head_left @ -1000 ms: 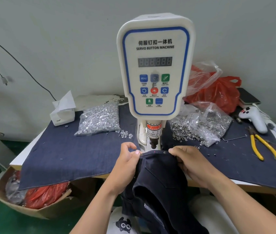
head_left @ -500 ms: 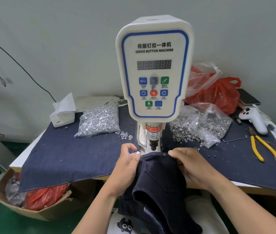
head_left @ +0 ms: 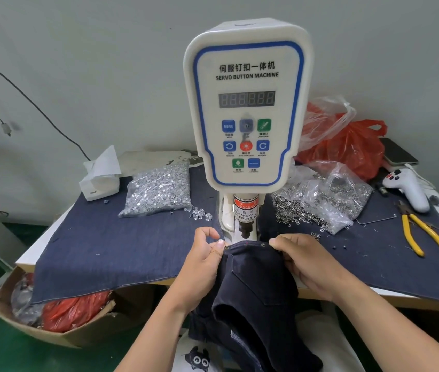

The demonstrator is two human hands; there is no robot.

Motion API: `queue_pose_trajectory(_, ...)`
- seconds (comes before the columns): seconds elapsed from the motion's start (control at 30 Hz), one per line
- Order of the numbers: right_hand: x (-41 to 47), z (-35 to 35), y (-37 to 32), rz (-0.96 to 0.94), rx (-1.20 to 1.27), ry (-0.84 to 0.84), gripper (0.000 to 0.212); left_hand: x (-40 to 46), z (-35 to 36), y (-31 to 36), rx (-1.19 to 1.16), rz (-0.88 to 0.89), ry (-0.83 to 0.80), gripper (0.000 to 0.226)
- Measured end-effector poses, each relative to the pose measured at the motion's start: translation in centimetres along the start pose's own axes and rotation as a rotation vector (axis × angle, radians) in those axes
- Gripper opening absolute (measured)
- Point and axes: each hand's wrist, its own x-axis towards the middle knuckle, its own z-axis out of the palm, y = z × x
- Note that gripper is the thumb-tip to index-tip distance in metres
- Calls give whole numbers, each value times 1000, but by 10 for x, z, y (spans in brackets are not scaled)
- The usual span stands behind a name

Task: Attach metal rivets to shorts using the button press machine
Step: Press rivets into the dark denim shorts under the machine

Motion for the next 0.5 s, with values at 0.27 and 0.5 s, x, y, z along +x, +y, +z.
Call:
queue_pose_trajectory(0.27,0,0,-2,4,-28,2,33,-3,0,8,-11,-34,-28,21)
queue_pose_trajectory(0.5,-9,3,-8,-32,-36,-30,31,-6,0,10,-84,-82,-31,4)
